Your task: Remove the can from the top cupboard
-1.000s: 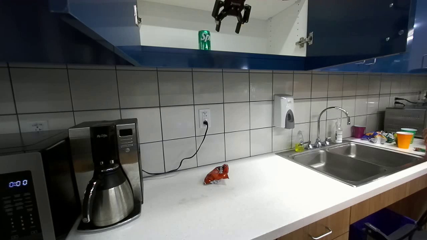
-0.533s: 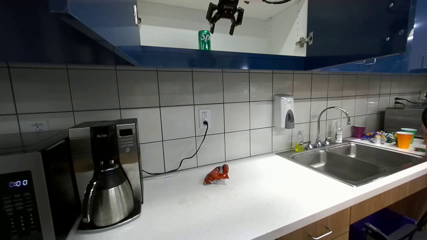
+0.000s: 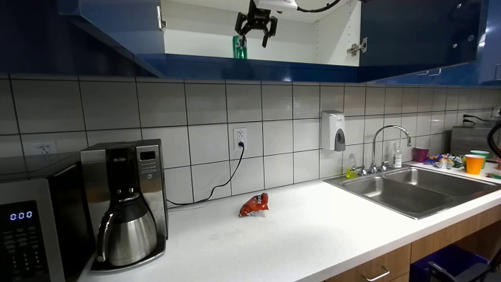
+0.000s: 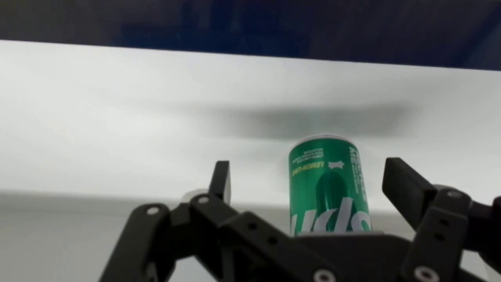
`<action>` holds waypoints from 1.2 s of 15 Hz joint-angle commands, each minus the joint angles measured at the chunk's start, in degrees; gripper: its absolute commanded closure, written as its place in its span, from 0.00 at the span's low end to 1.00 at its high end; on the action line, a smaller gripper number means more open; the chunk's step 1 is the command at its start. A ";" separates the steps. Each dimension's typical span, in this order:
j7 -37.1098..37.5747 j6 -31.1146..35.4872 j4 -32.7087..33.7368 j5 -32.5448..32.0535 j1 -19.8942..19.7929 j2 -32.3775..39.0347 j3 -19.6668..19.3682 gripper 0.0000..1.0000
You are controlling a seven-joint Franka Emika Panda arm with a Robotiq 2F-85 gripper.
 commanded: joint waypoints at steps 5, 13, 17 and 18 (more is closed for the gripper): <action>2.76 -1.02 7.19 -2.66 2.64 5.35 0.00 0.00; 4.03 -0.72 10.31 -4.38 3.45 8.36 -0.41 0.00; 4.68 0.13 11.41 -4.75 3.61 9.53 -0.47 0.00; 4.83 0.30 11.62 -4.89 3.66 9.78 -0.50 0.00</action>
